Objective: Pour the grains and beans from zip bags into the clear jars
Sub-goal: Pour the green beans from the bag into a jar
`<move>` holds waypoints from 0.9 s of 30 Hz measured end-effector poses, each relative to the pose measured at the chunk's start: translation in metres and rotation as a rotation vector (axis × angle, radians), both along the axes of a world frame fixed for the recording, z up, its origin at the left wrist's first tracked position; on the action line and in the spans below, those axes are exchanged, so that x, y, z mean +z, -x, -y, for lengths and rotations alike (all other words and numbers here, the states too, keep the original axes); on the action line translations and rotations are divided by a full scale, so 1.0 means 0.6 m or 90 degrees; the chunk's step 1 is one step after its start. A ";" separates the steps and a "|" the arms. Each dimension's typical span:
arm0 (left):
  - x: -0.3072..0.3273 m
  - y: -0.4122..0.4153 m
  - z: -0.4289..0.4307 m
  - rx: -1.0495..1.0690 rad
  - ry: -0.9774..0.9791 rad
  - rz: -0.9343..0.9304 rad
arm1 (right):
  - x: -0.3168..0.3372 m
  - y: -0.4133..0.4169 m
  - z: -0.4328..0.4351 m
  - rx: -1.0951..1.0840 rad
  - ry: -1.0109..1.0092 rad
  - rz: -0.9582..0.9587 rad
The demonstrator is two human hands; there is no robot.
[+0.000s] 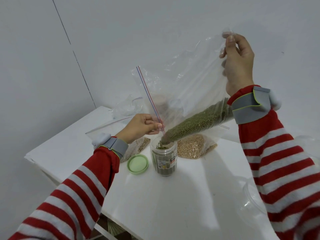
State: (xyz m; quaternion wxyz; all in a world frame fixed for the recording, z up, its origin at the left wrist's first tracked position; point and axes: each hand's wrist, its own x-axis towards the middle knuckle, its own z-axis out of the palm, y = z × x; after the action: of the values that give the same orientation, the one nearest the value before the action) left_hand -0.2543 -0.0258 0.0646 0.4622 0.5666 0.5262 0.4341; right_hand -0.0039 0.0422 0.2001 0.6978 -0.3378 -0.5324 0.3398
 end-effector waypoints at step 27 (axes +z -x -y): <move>0.002 0.001 -0.002 0.002 -0.007 0.003 | 0.006 0.001 0.003 0.002 -0.018 0.001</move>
State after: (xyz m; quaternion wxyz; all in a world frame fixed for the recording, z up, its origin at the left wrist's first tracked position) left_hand -0.2551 -0.0248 0.0659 0.4594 0.5676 0.5235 0.4391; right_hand -0.0043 0.0404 0.2035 0.7014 -0.3276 -0.5383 0.3331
